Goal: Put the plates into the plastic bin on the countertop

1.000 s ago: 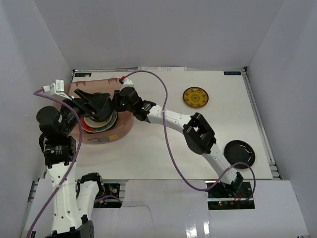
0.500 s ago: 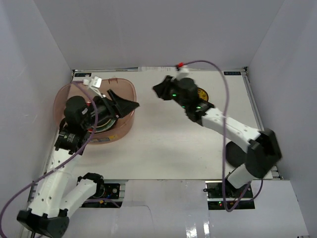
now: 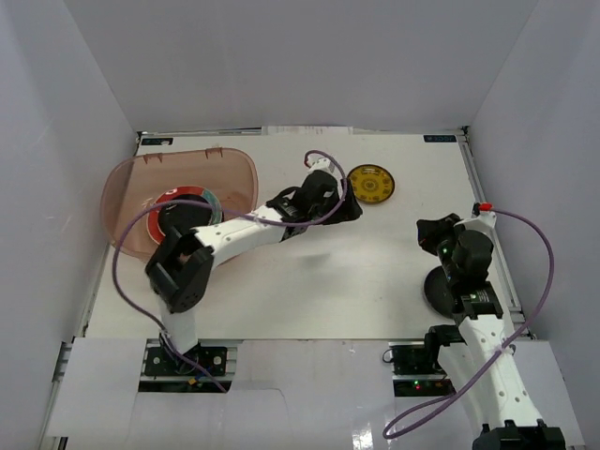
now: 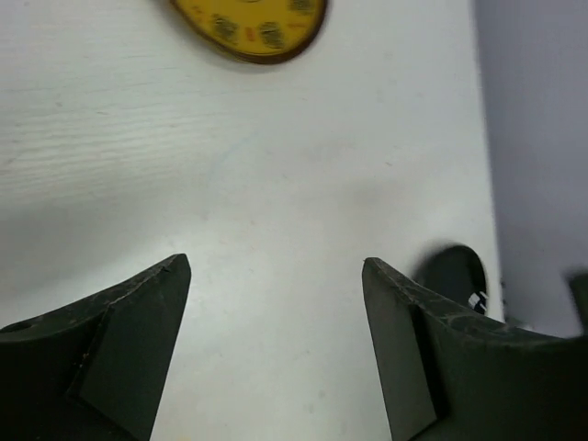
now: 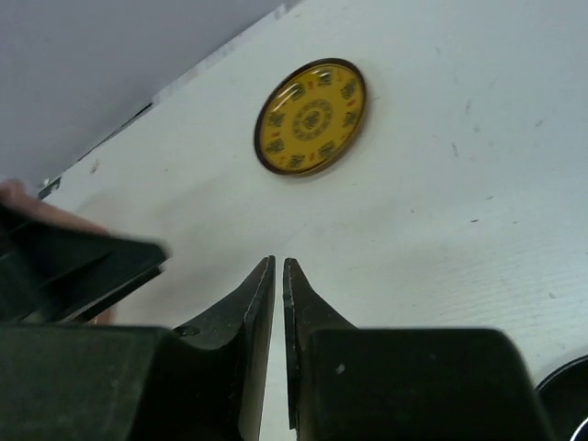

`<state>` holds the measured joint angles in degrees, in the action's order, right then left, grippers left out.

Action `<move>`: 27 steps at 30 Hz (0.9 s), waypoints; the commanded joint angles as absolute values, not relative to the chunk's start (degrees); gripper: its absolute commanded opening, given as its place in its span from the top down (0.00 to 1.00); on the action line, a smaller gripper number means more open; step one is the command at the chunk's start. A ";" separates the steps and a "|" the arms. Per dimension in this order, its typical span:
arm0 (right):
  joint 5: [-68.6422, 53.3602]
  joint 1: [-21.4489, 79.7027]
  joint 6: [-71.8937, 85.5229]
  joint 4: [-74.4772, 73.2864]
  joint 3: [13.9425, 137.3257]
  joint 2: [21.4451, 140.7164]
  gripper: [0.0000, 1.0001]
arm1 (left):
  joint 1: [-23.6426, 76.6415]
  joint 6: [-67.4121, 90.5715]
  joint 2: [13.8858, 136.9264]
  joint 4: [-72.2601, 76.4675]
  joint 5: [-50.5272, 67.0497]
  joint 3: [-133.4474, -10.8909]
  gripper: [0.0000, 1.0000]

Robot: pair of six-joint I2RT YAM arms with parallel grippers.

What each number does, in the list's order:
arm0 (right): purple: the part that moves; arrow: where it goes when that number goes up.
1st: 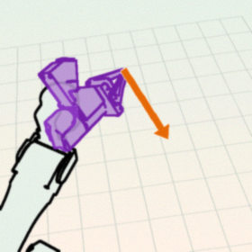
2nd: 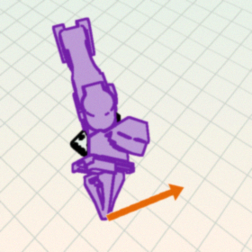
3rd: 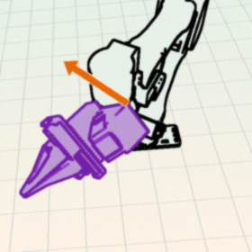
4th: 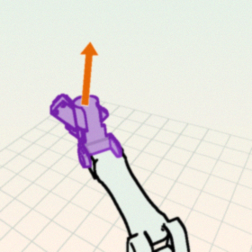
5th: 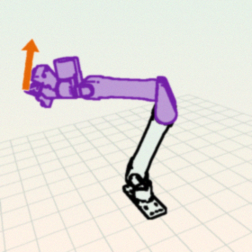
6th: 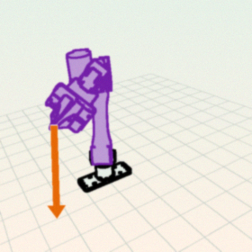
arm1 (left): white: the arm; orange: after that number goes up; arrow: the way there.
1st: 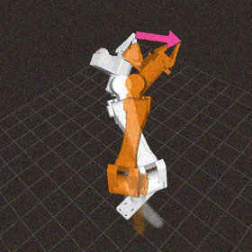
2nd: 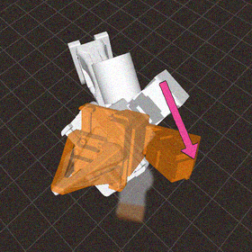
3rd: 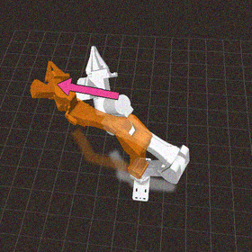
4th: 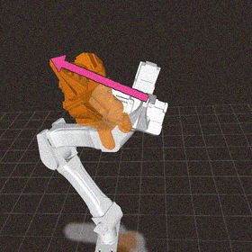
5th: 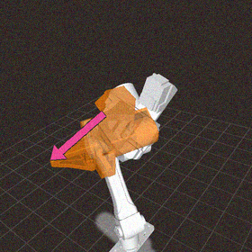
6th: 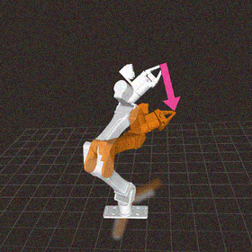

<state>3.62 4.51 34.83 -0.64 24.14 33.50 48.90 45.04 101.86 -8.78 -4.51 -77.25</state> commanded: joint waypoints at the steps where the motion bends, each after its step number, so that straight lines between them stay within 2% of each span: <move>1: -5.52 4.22 33.05 -4.91 24.35 29.80 0.86 | 48.69 47.20 110.36 -7.37 -15.88 -89.67 0.16; 2: -6.93 4.22 32.52 -5.97 24.17 29.27 0.85 | 48.52 47.72 116.48 -10.17 -16.95 -92.87 0.16; 8: -10.71 4.22 31.64 -10.98 23.99 23.38 0.82 | 45.36 49.74 132.78 -18.00 -17.93 -112.81 0.23; 14: -14.05 4.31 30.14 -13.89 26.02 21.80 0.81 | 41.93 55.80 140.88 -17.68 -14.77 -116.54 0.30; 17: -16.08 4.66 30.85 -13.63 25.05 21.80 0.81 | 41.57 57.22 142.81 -13.03 -12.93 -116.46 0.39; 20: -16.52 5.01 31.20 -13.97 23.30 21.36 0.78 | 41.57 57.66 145.79 -12.13 -11.34 -119.35 0.58; 21: -16.52 5.01 31.20 -13.97 22.77 21.10 0.76 | 41.49 57.66 146.33 -12.04 -10.73 -120.31 0.67; 22: -16.52 5.01 31.20 -14.15 21.98 21.09 0.75 | 41.48 57.66 146.77 -11.87 -10.37 -120.50 0.72; 25: -16.26 5.01 31.20 -14.24 21.36 21.27 0.68 | 40.87 57.66 146.78 -9.42 -8.89 -118.40 0.80; 27: -16.35 4.92 31.73 -14.33 21.36 21.62 0.63 | 40.34 57.48 146.25 -7.92 -8.00 -117.08 0.82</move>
